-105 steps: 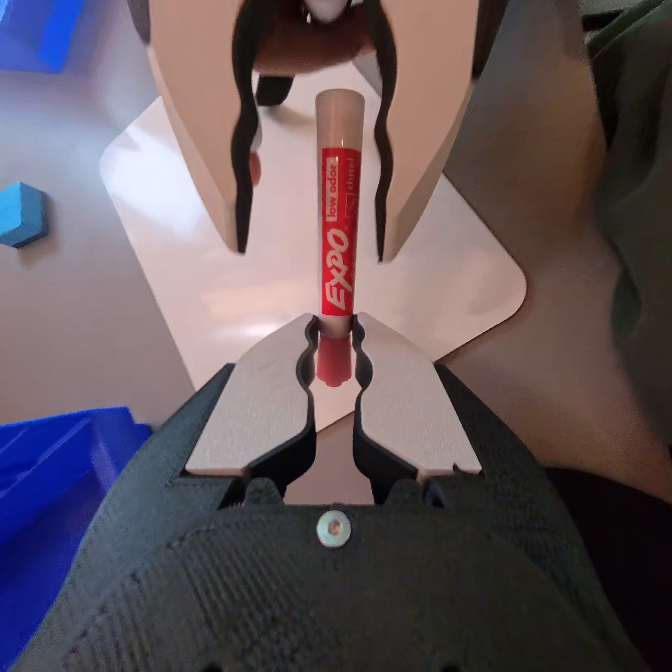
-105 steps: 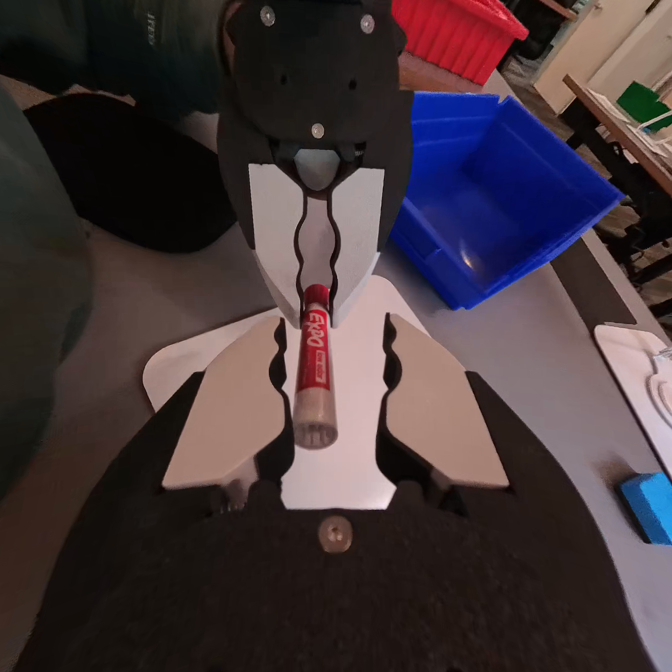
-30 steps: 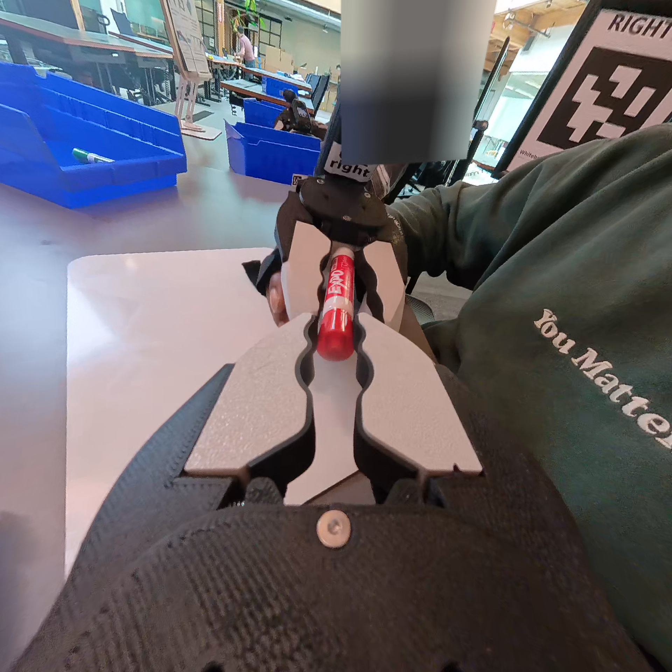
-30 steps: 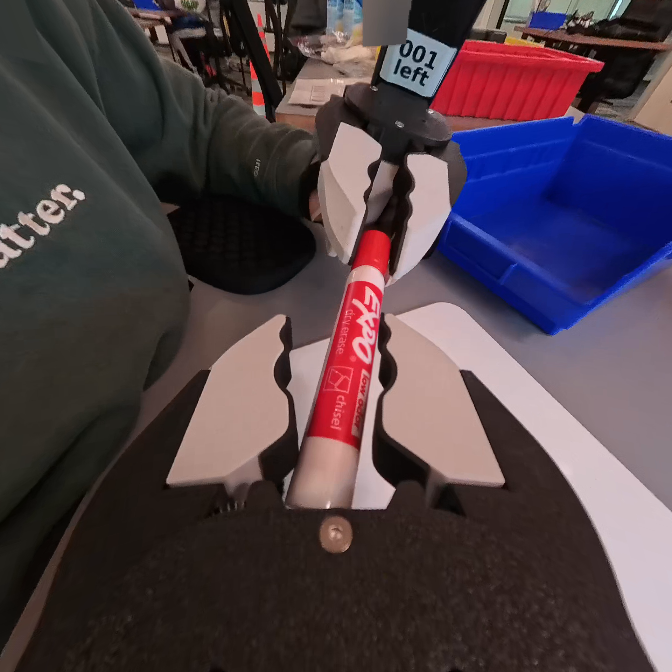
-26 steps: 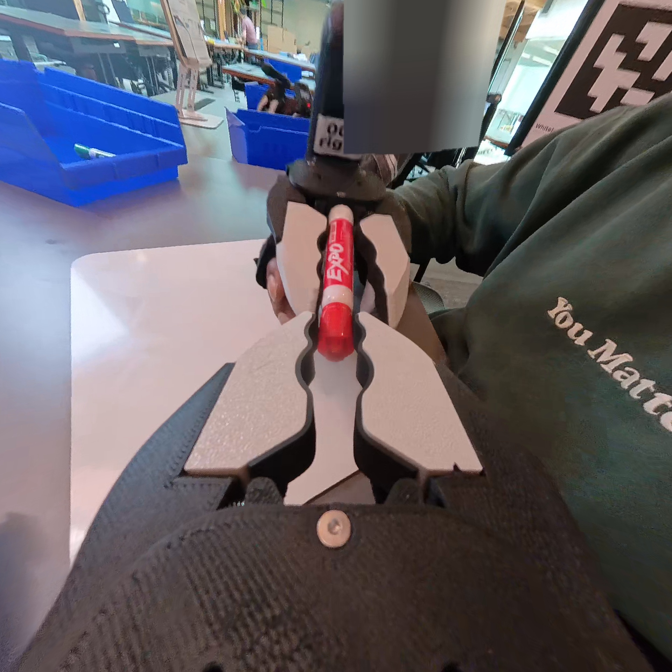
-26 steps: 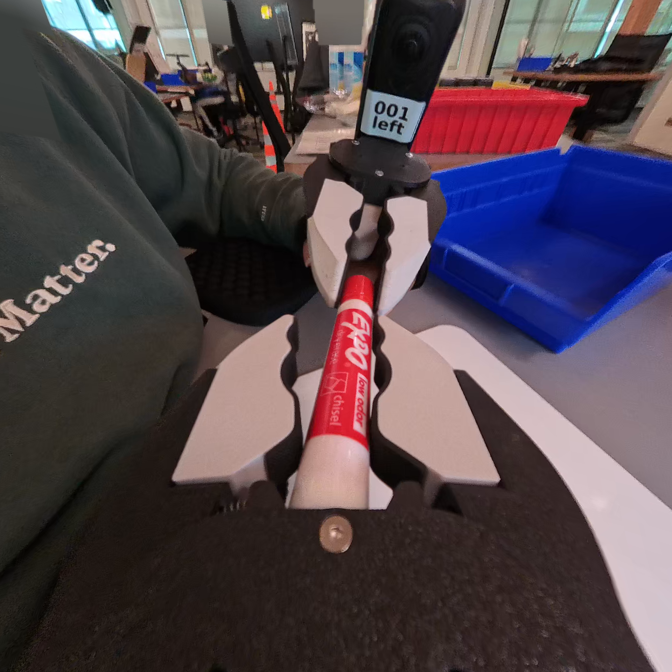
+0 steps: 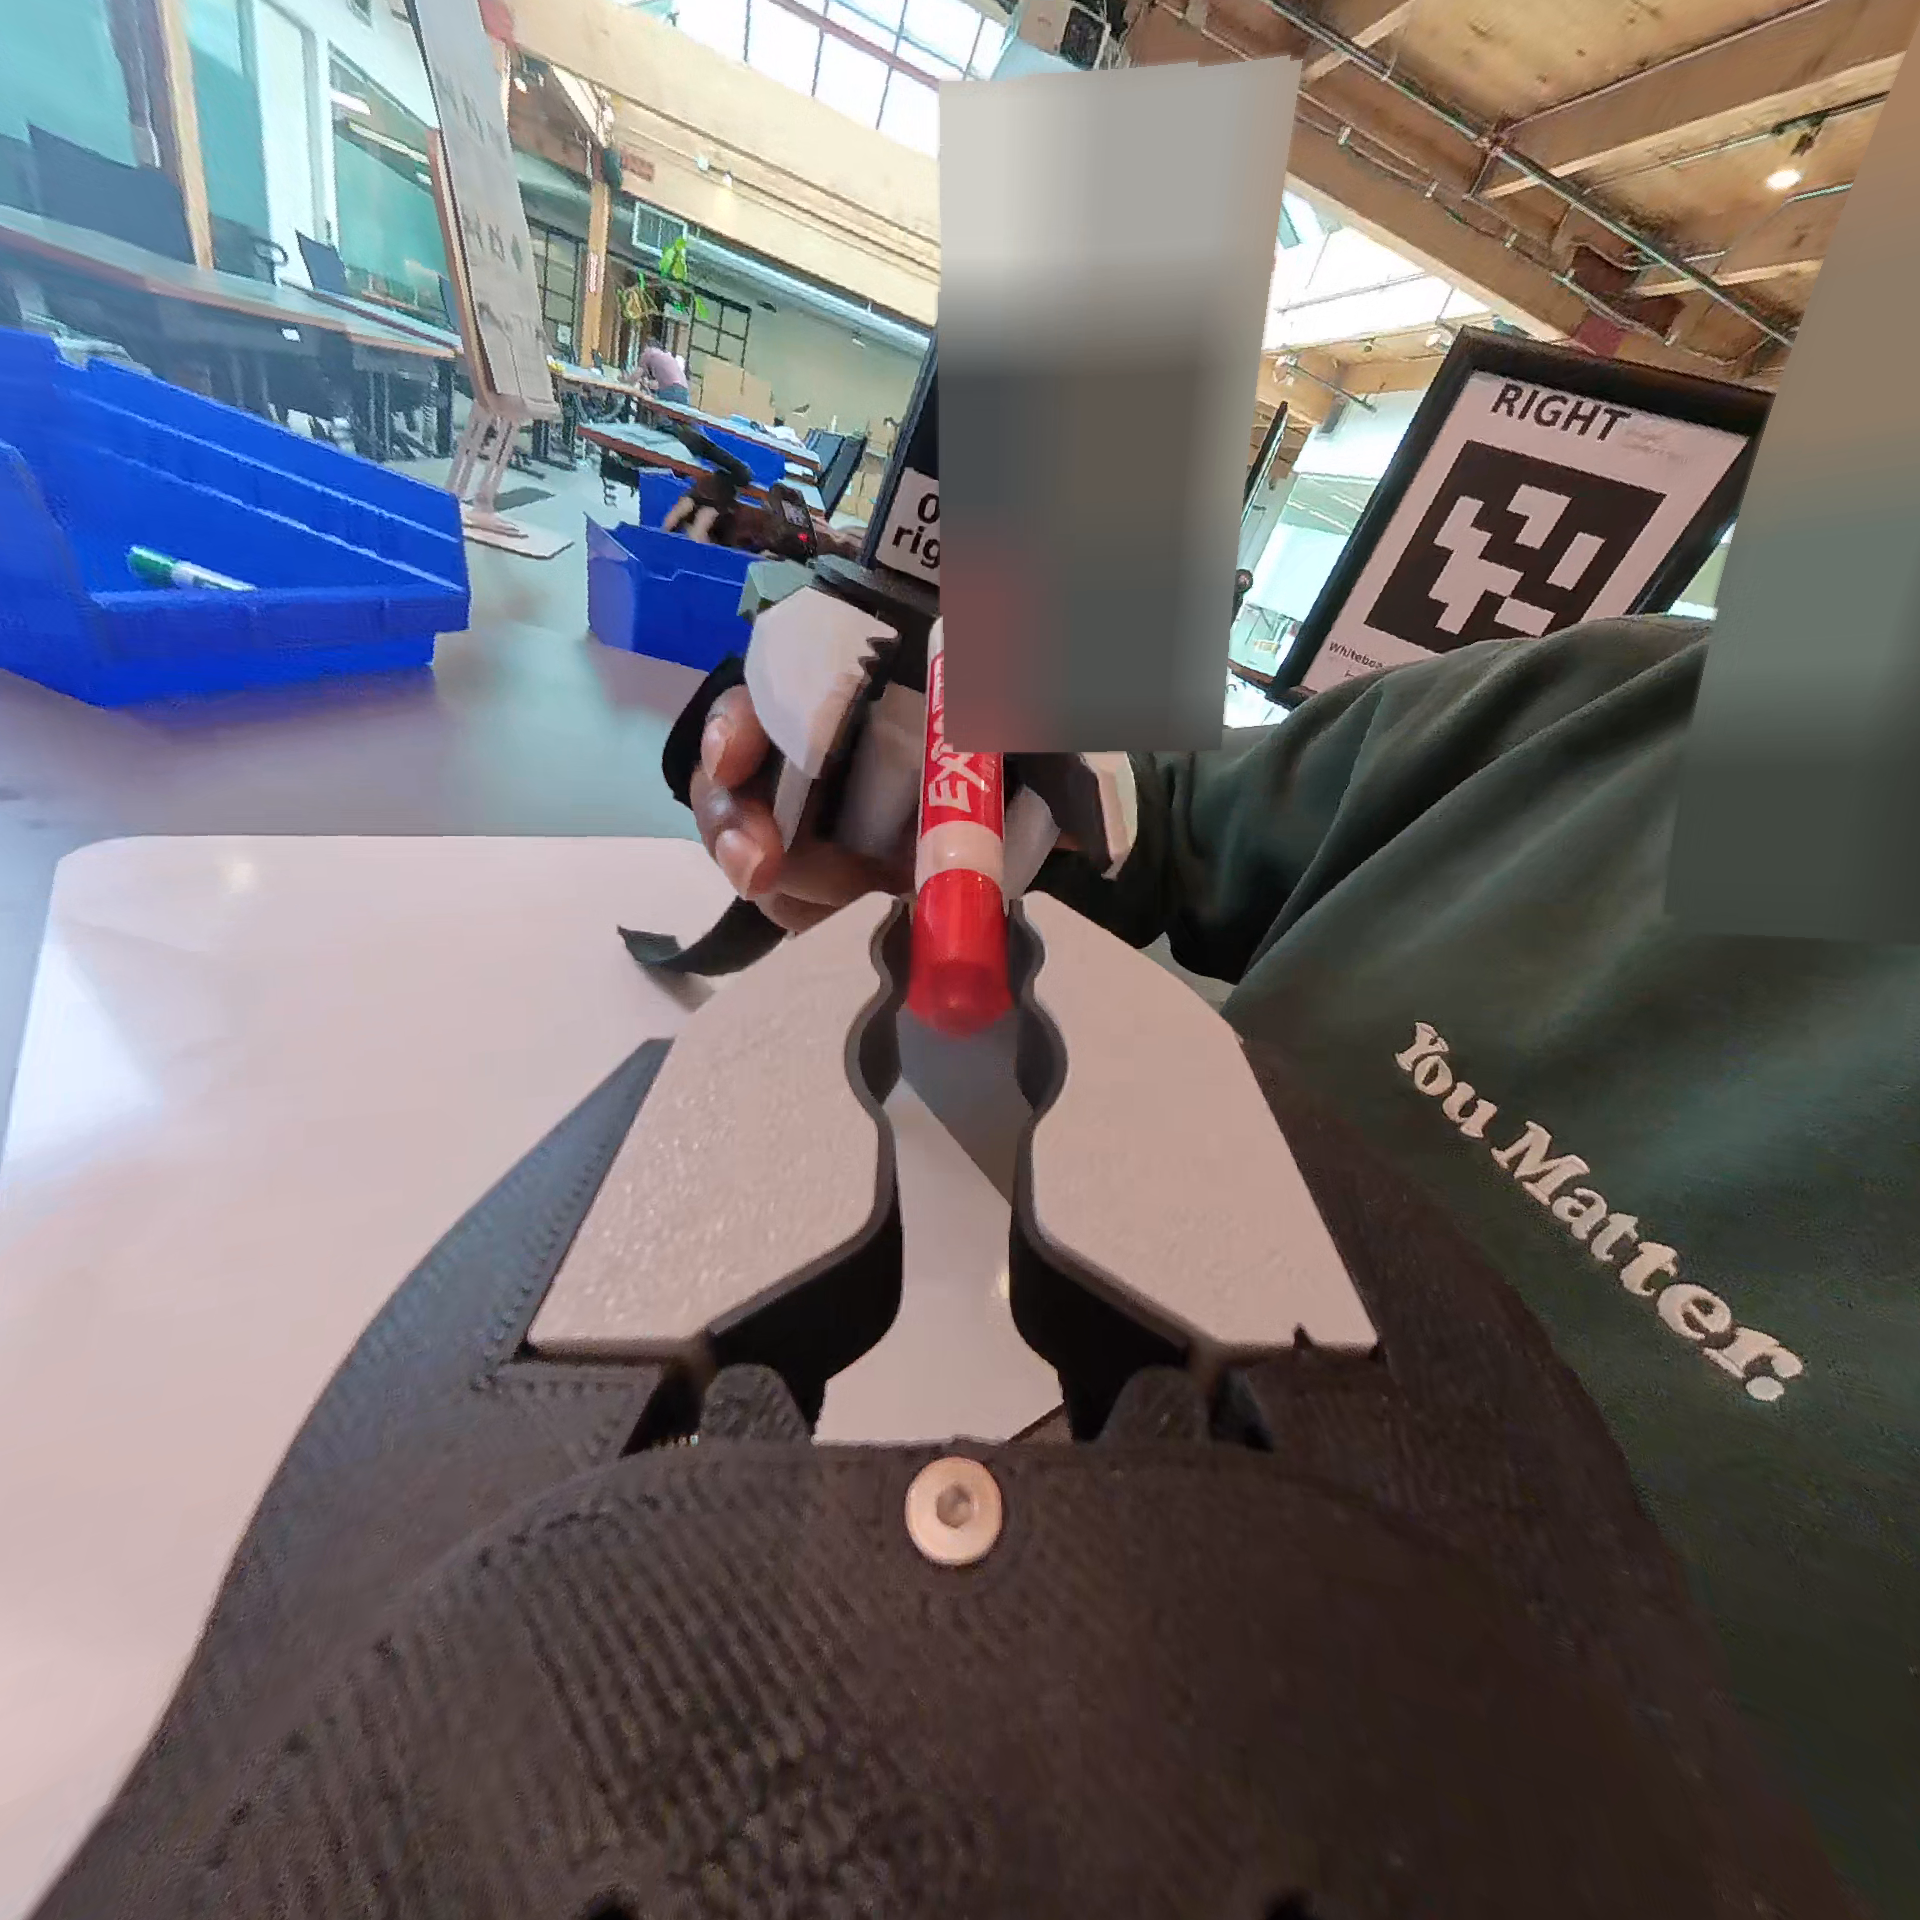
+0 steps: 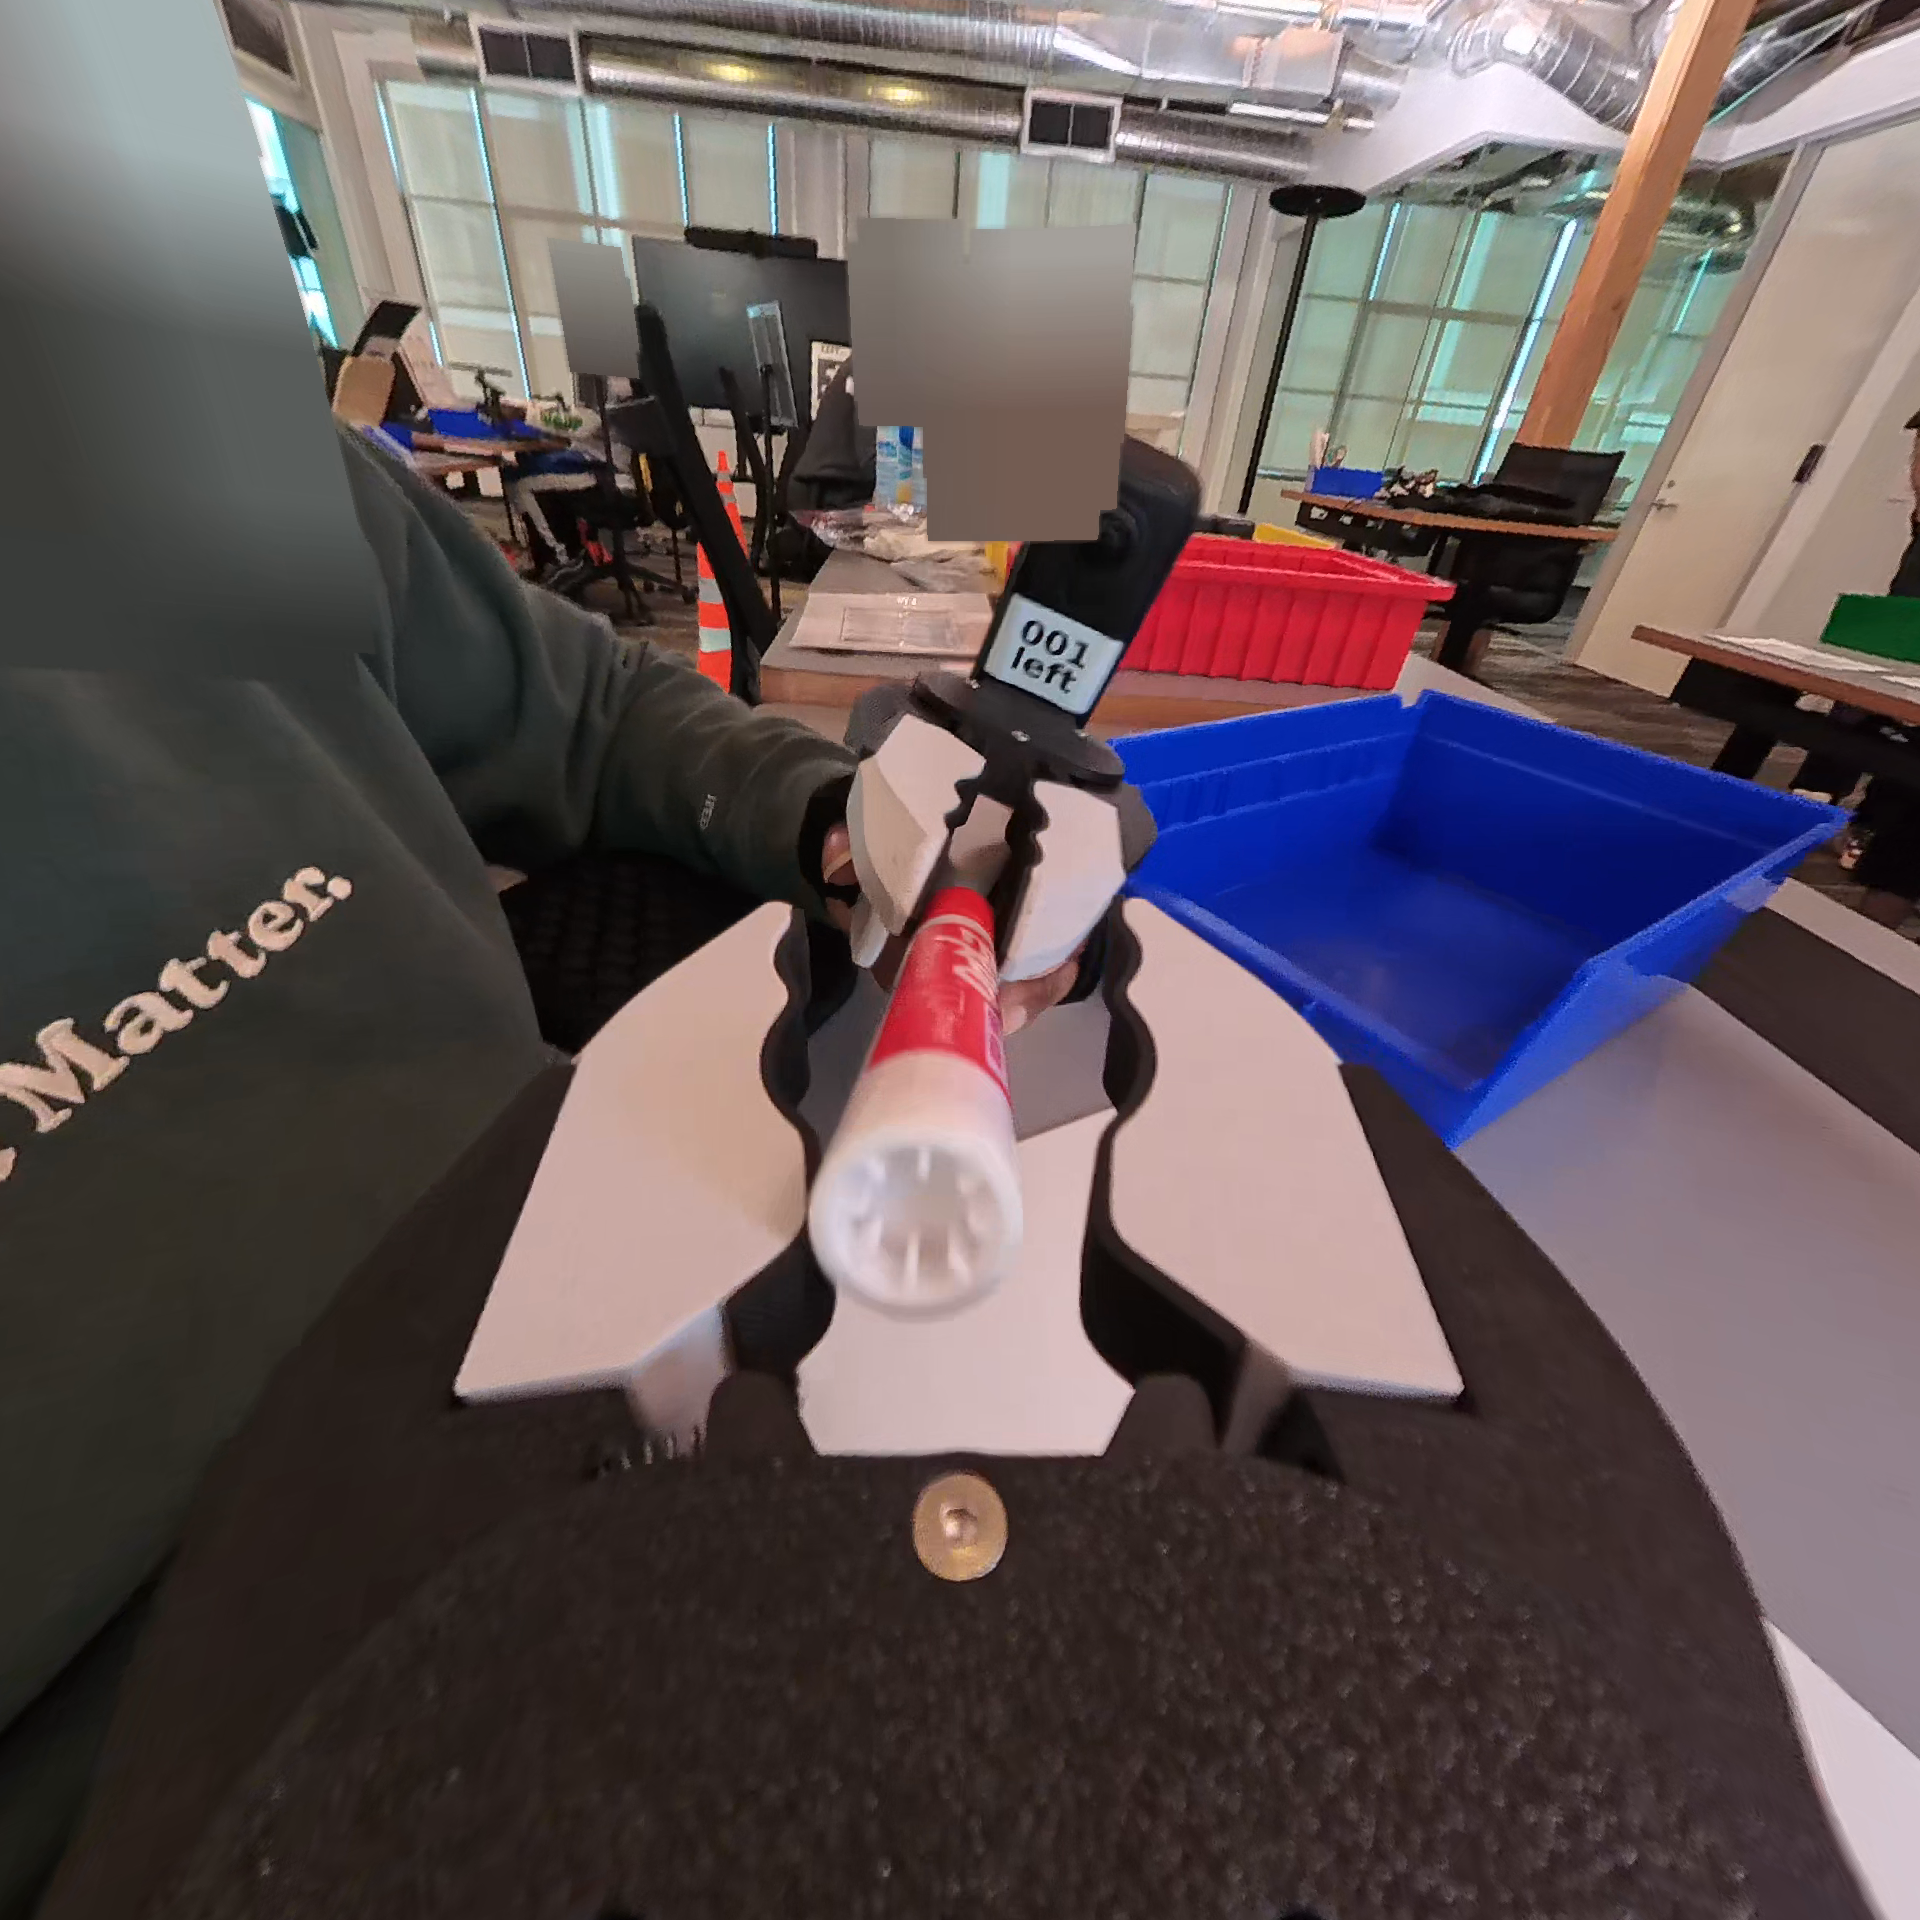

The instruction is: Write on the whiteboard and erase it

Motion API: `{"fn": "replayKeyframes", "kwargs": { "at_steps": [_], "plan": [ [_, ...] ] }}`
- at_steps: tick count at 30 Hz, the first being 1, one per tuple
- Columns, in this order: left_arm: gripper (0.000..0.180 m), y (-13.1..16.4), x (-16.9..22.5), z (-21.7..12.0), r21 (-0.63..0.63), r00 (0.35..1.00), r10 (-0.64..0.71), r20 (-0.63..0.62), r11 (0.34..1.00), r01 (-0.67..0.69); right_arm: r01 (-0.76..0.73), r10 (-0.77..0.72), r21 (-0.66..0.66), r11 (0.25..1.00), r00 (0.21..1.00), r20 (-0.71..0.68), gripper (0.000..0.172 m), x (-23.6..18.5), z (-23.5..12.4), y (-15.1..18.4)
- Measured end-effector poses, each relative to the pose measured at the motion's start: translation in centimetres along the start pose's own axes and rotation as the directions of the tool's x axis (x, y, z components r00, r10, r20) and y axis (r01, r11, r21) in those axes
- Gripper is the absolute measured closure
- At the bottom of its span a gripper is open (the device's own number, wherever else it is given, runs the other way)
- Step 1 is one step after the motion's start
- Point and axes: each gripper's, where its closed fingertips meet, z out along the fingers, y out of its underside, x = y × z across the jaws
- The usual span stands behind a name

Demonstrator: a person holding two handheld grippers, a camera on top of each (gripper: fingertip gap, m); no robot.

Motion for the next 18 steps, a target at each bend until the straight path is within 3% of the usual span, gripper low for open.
{"fn": "replayKeyframes", "kwargs": {
  "at_steps": [4, 18],
  "plan": [
    [0.162, 0.7, -0.1, 0.3, -0.03, 1.0, -0.019, 0.002, 0.999, 0.019, 0.035, -0.032, -0.076, 0.997, 0.999, 0.039, 0.117, -1.1, 1.0, 1.6],
    [0.162, 1.6, -0.4, 0.3, -0.086, 0.995, -0.096, -0.002, 0.992, 0.095, 0.064, -0.059, -0.159, 0.985, 0.998, 0.036, 0.116, -0.9, 0.9, 3.1]
  ]
}}
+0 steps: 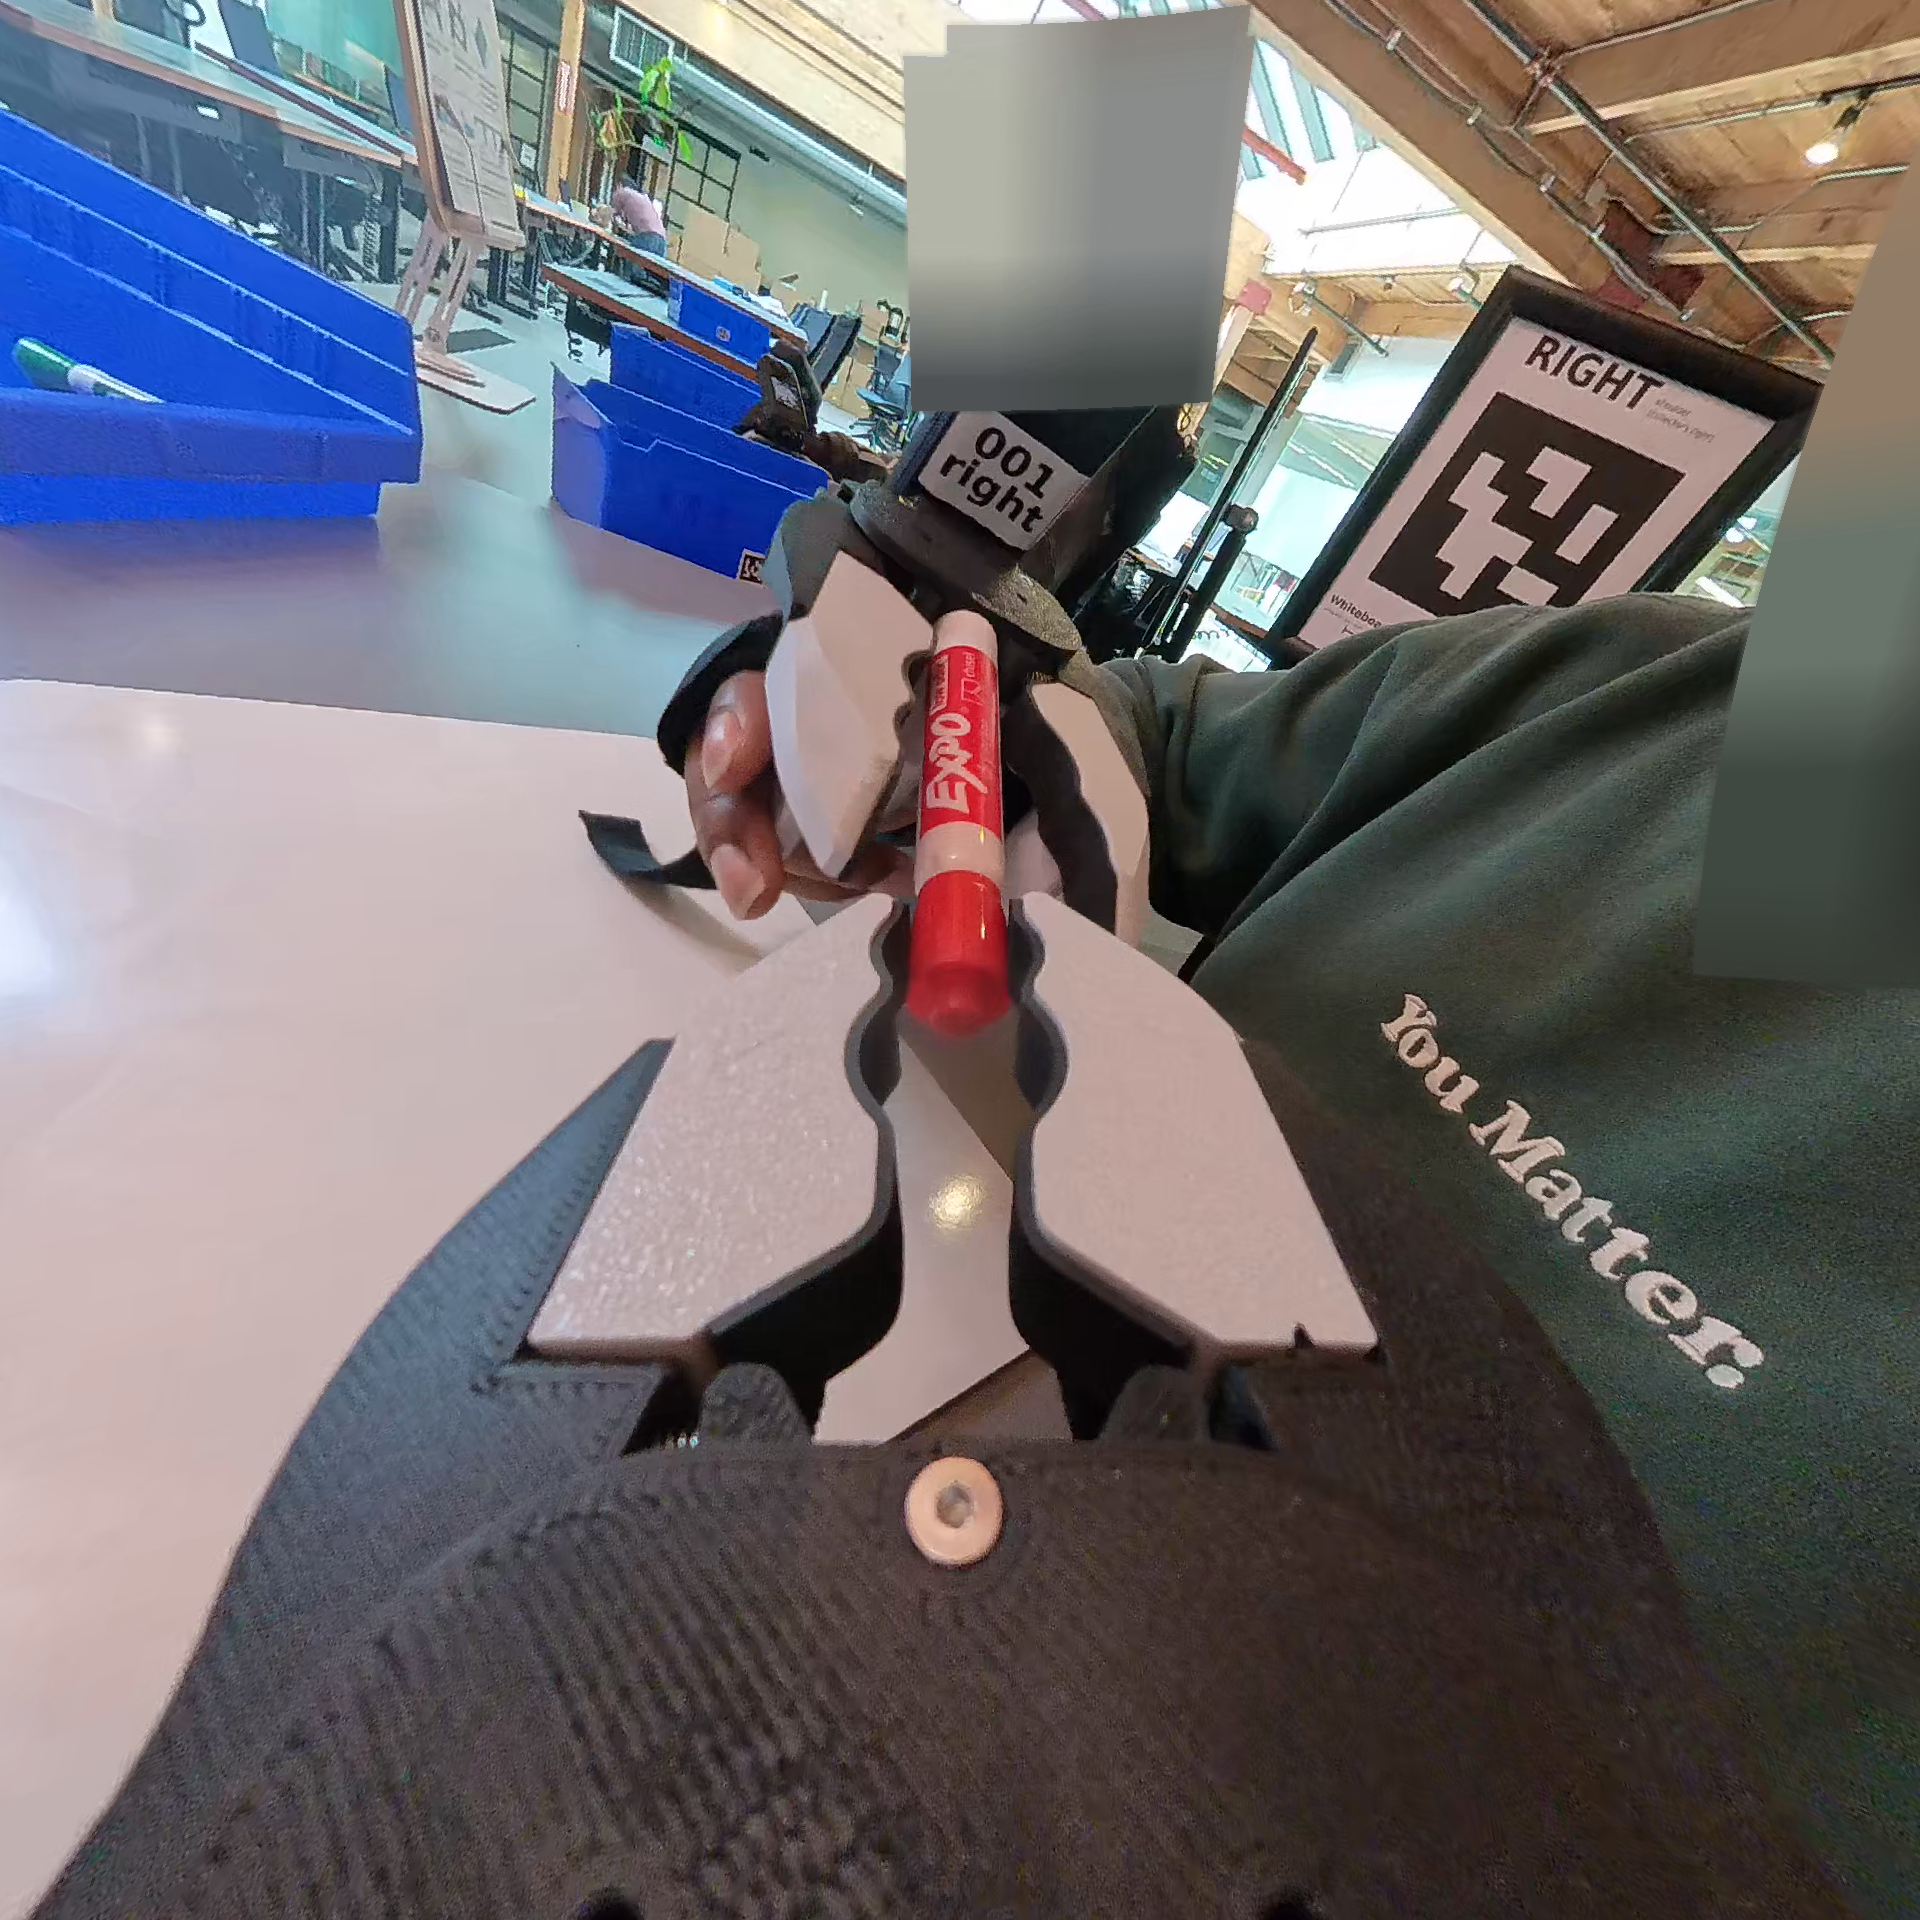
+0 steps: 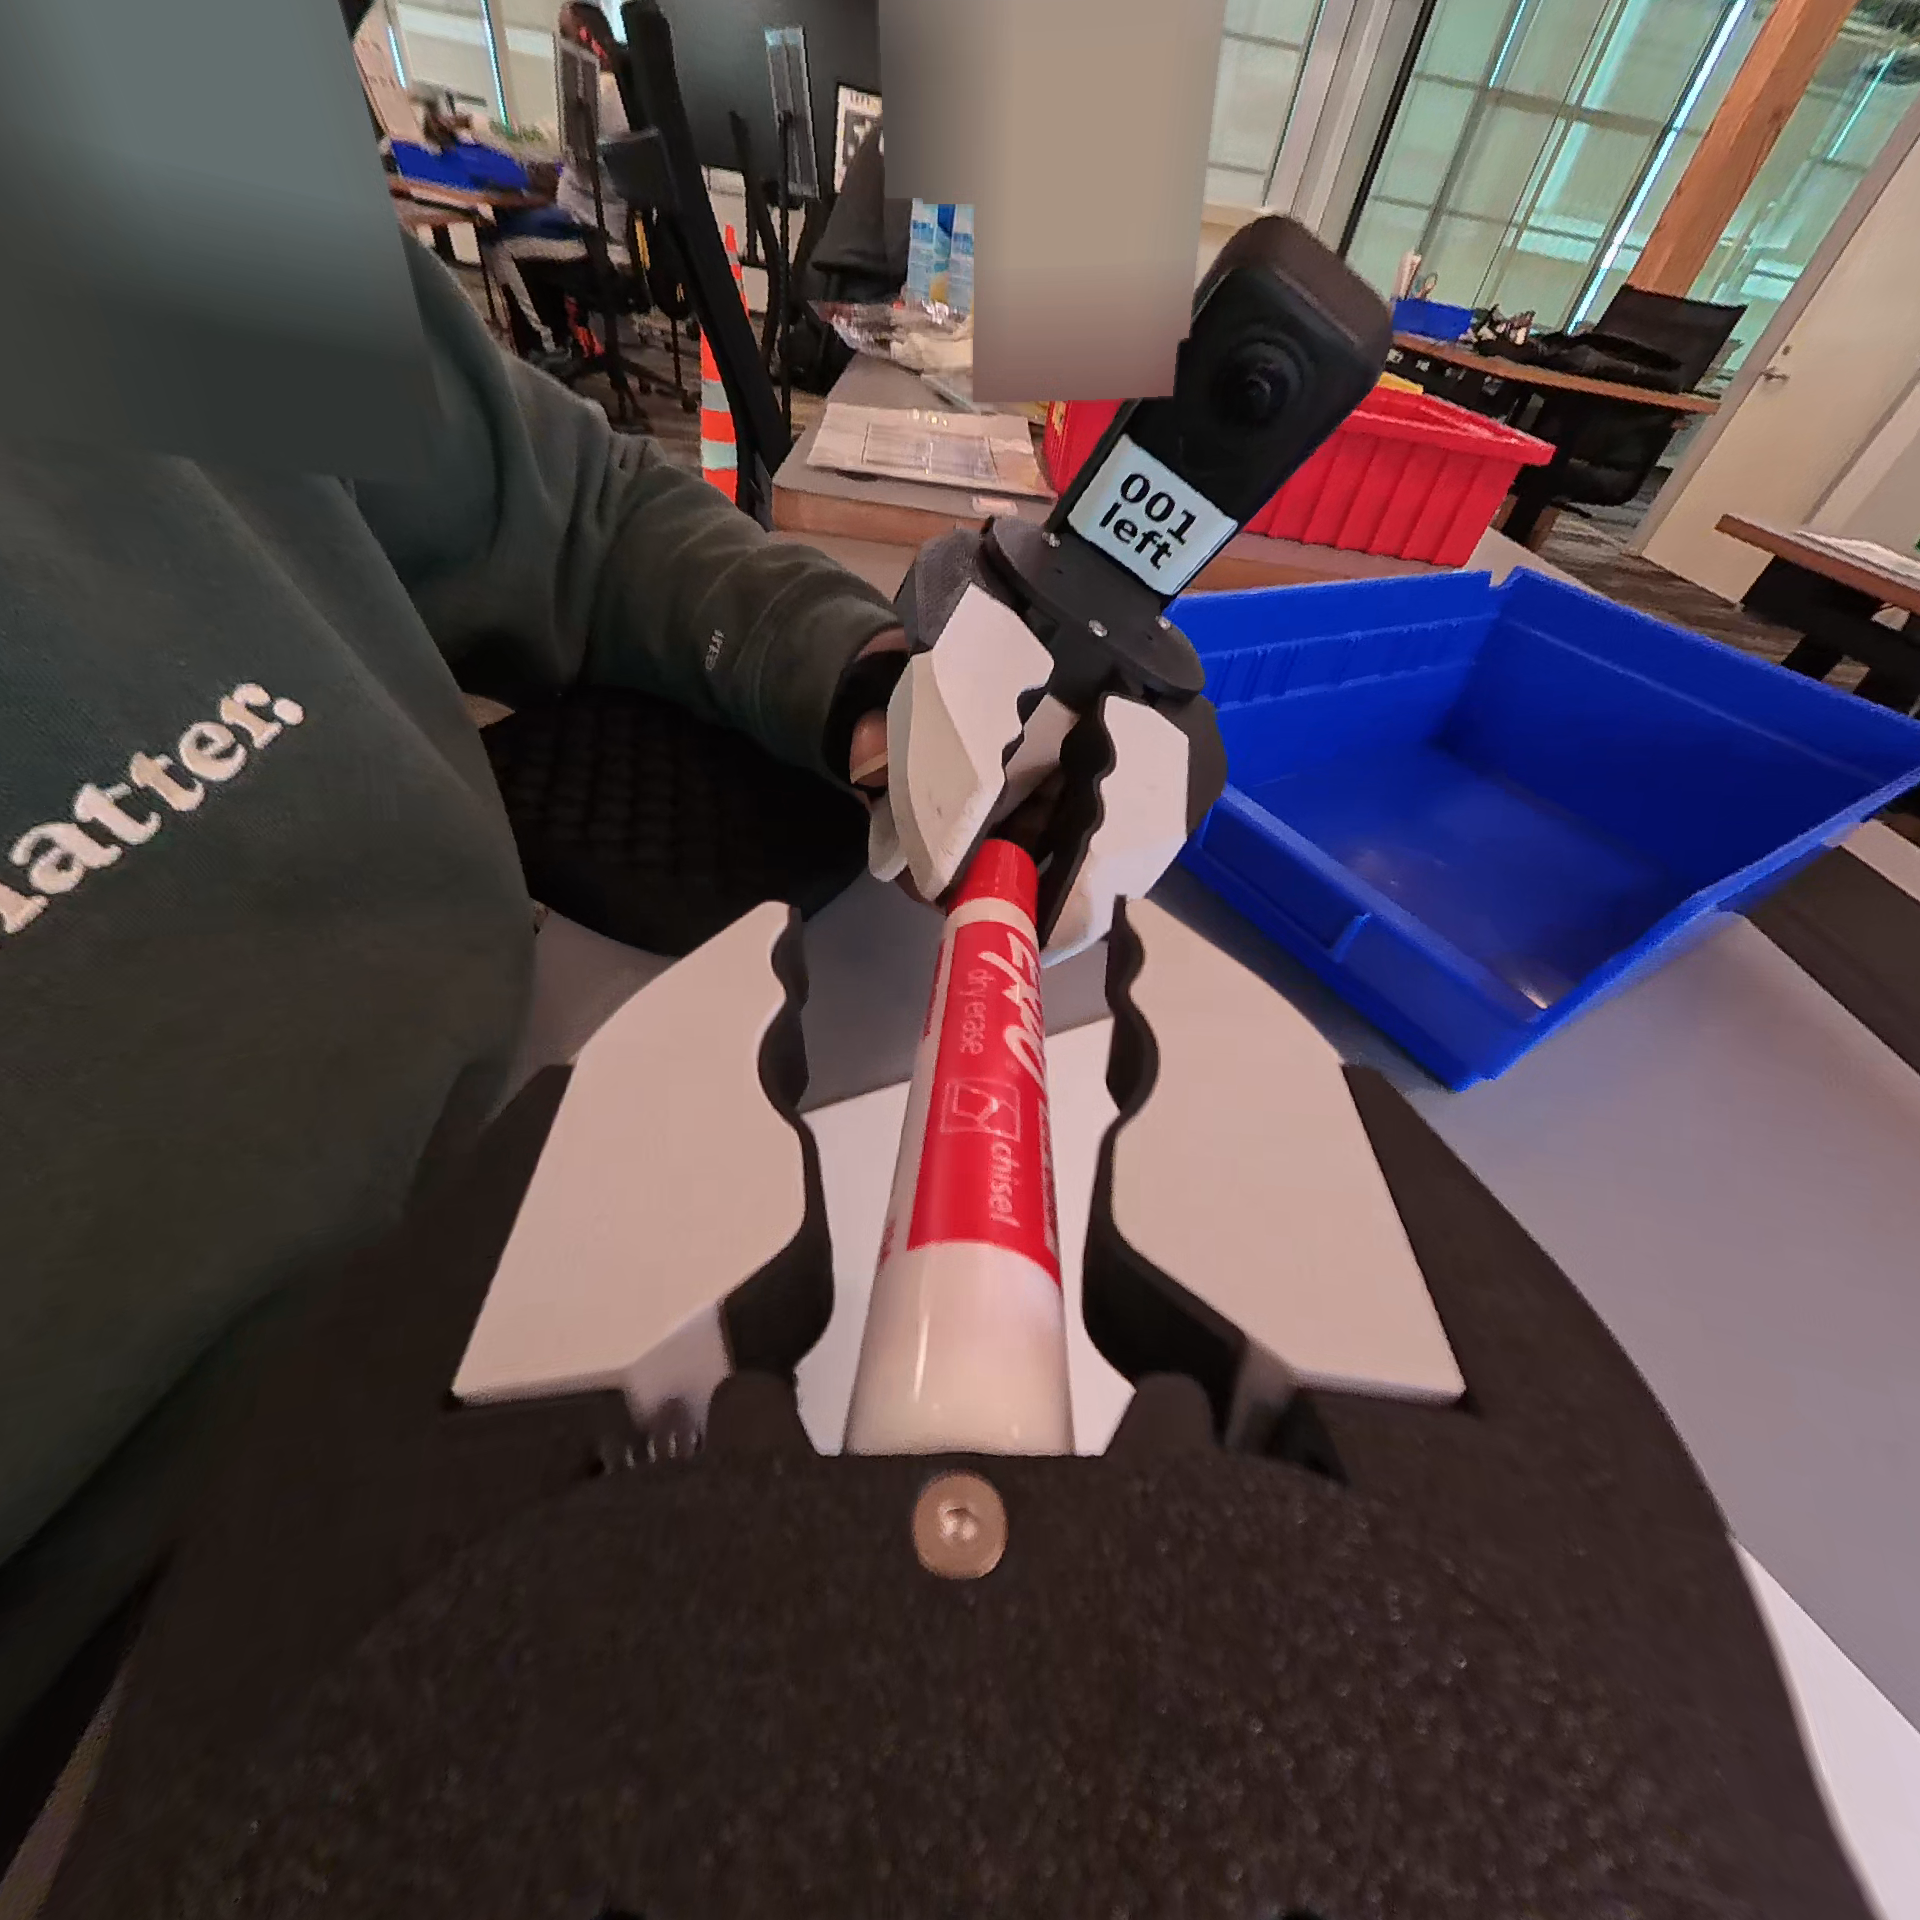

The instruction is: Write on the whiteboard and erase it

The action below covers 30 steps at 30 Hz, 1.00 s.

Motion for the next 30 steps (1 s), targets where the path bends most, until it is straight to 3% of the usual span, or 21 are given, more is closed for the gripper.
{"fn": "replayKeyframes", "kwargs": {
  "at_steps": [4, 15, 30],
  "plan": [
    [0.162, 0.5, -0.1, 0.1, -0.027, 0.999, -0.037, -0.007, 0.999, 0.037, 0.047, -0.047, -0.076, 0.996, 0.999, -0.004, 0.119, 0.0, 0.0, 1.2],
    [0.163, 2.0, -0.4, 0.5, -0.082, 0.997, -0.079, -0.007, 0.994, 0.078, -0.011, 0.013, -0.079, 0.997, 0.999, 0.03, 0.136, -0.4, 0.0, 2.1],
    [0.163, 2.5, -0.8, 0.5, -0.088, 0.991, -0.135, -0.007, 0.987, 0.134, -0.13, 0.132, -0.07, 0.989, 0.991, 0.033, 0.138, -0.1, 0.3, 2.7]
  ]
}}
